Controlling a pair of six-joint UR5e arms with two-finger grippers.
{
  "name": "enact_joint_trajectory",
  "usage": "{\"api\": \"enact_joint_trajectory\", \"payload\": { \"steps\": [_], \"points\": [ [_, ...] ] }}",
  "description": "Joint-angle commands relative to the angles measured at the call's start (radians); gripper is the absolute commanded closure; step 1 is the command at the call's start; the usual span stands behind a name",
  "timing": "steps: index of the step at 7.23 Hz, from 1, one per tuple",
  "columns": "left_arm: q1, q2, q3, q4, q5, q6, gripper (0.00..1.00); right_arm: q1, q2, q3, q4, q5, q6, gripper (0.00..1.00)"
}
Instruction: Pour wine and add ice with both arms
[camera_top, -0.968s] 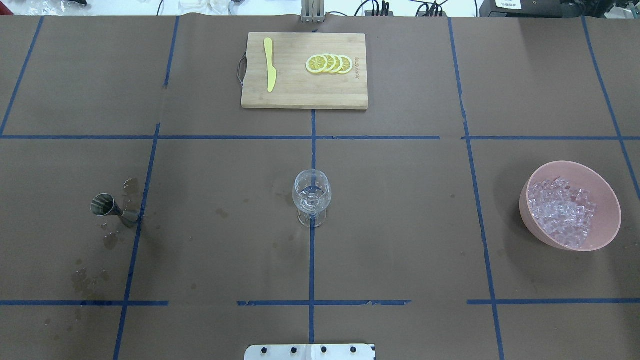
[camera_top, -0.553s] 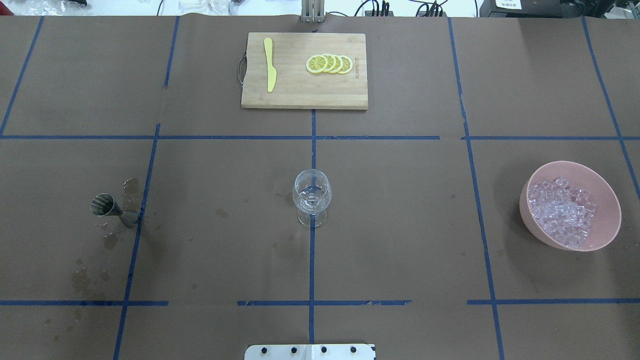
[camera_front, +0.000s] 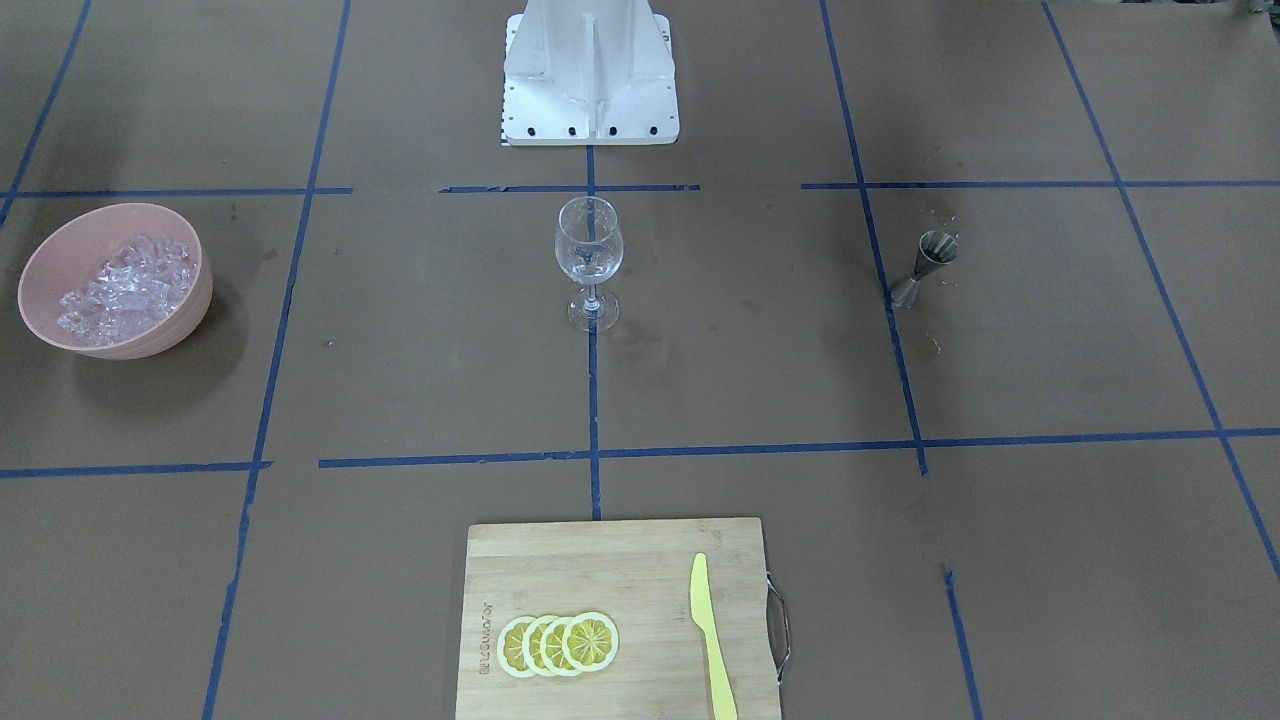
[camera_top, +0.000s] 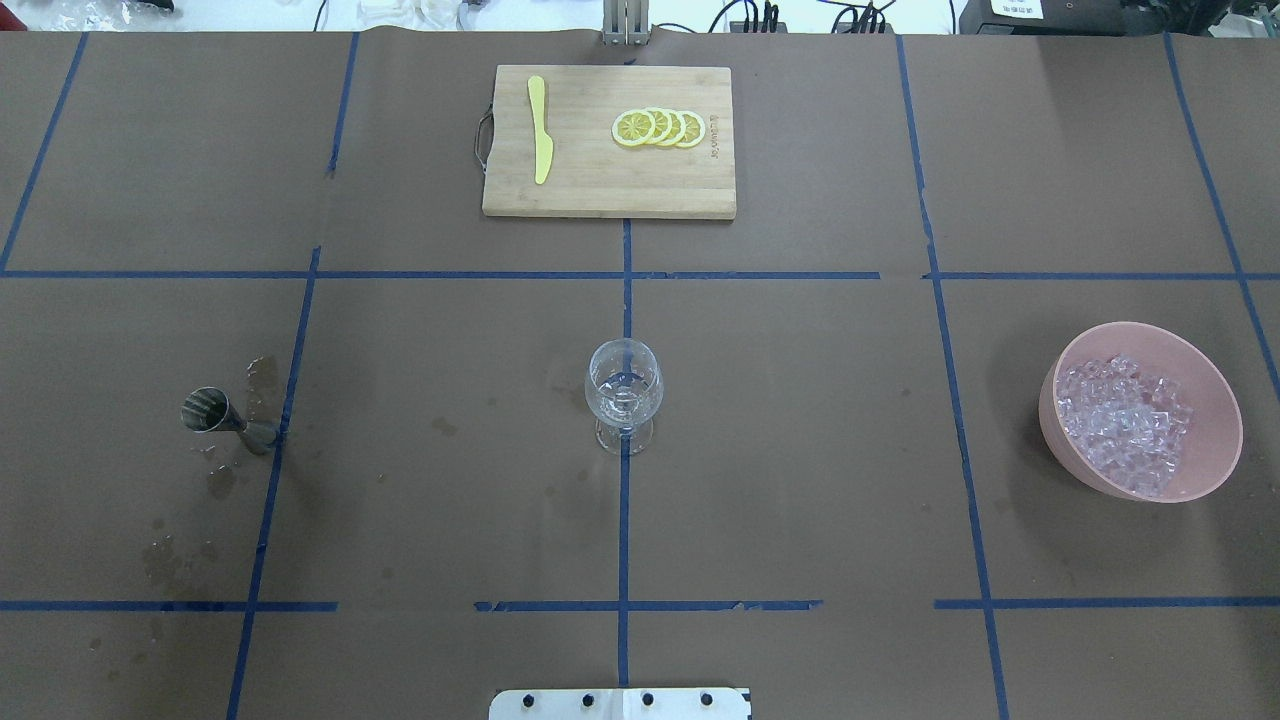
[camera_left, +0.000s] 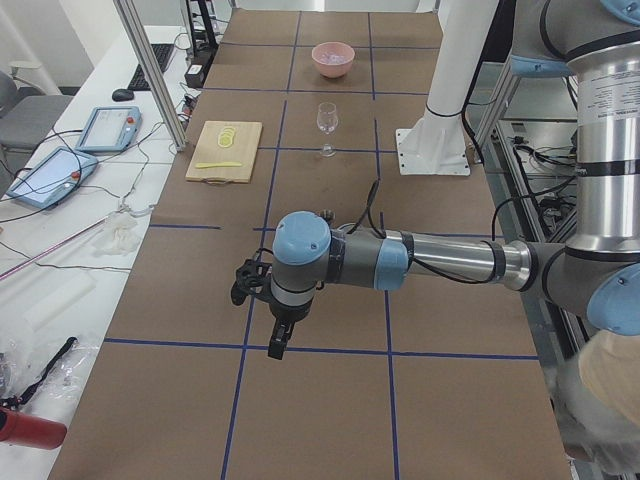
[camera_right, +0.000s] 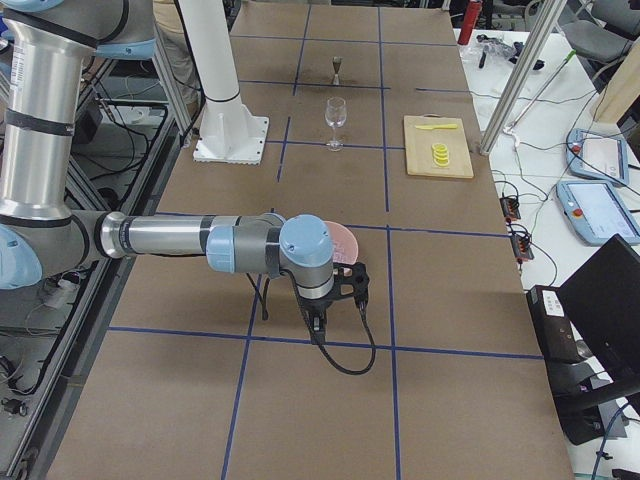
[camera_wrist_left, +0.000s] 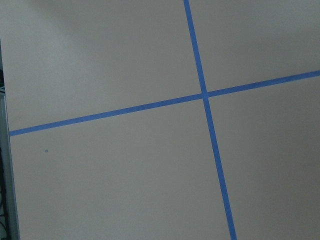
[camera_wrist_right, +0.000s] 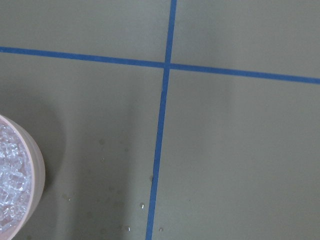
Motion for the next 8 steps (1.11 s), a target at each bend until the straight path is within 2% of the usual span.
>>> {"api": "enact_joint_trajectory", "payload": {
  "steps": [1, 2, 3, 4, 5, 6, 8],
  "points": [
    [0.004, 0.015, 0.038, -0.382, -0.022, 0.0, 0.0, -0.001, -0.003, -0.003, 0.091, 0.047, 0.036, 0.0],
    [0.008, 0.002, 0.078, -0.553, -0.057, -0.018, 0.0, -0.002, -0.002, 0.0, 0.099, 0.05, 0.084, 0.0],
    [0.012, 0.029, 0.084, -0.719, -0.062, -0.038, 0.0, 0.0, -0.006, -0.003, 0.154, 0.046, 0.074, 0.0],
    [0.016, 0.04, 0.112, -0.815, -0.115, -0.079, 0.0, 0.0, -0.01, -0.029, 0.189, 0.05, 0.087, 0.0],
    [0.072, 0.04, 0.11, -0.948, -0.143, -0.123, 0.0, -0.001, -0.01, -0.031, 0.189, 0.05, 0.087, 0.0],
    [0.152, 0.035, 0.107, -1.054, -0.113, -0.364, 0.0, -0.002, -0.007, -0.029, 0.191, 0.052, 0.087, 0.0],
    [0.344, 0.043, 0.037, -1.144, 0.055, -0.614, 0.0, -0.002, -0.006, -0.025, 0.194, 0.05, 0.086, 0.0]
  ]
}}
